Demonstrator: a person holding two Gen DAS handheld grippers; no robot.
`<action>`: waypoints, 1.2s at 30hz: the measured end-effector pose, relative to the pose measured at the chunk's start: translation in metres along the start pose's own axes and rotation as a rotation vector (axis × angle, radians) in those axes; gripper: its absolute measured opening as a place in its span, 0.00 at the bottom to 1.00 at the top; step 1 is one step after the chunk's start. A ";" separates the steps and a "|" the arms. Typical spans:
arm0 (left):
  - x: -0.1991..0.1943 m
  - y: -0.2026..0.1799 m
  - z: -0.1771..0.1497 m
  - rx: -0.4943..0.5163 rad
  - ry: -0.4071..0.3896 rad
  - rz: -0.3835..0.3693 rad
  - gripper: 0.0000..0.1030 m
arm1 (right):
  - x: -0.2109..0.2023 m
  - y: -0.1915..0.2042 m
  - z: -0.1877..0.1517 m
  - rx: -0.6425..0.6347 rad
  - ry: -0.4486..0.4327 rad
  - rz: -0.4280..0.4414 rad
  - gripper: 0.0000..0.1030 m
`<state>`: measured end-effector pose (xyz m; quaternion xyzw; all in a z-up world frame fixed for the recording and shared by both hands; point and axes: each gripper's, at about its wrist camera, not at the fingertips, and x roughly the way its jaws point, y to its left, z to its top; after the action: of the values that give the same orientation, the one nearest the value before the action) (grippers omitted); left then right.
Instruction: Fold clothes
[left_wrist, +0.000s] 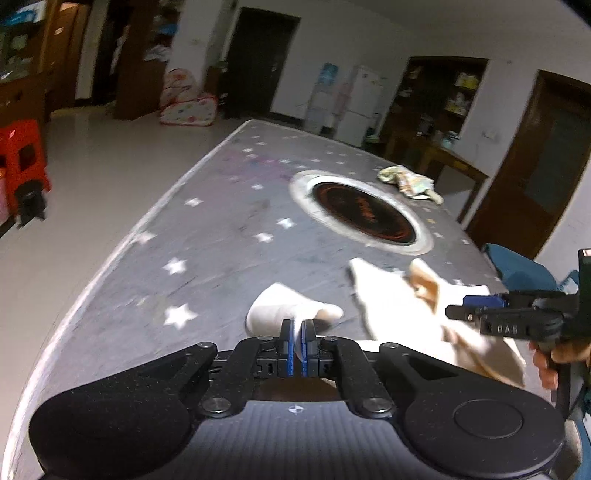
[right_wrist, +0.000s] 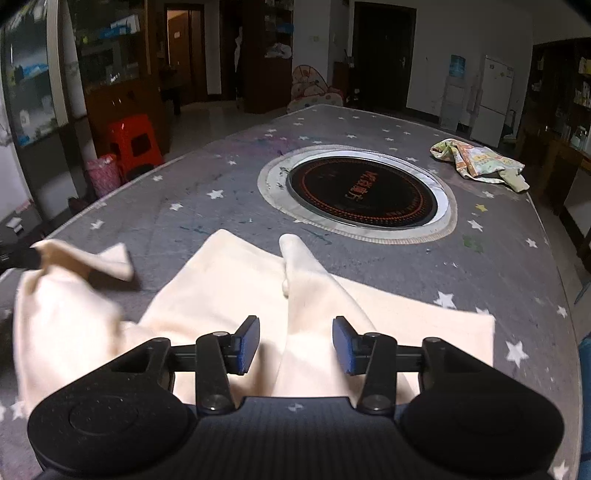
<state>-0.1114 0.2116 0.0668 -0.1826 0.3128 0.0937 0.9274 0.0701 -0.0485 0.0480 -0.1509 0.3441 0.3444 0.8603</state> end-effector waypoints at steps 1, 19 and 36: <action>-0.001 0.004 -0.002 -0.010 0.003 0.009 0.04 | 0.005 0.000 0.002 0.001 0.004 -0.003 0.42; -0.001 0.020 -0.015 -0.045 0.039 0.052 0.15 | -0.008 -0.035 0.011 0.109 -0.059 -0.116 0.05; 0.028 -0.003 -0.007 0.062 0.040 0.076 0.45 | -0.172 -0.101 -0.052 0.187 -0.208 -0.390 0.05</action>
<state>-0.0928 0.2081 0.0452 -0.1437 0.3409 0.1154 0.9219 0.0245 -0.2313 0.1330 -0.0977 0.2483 0.1522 0.9516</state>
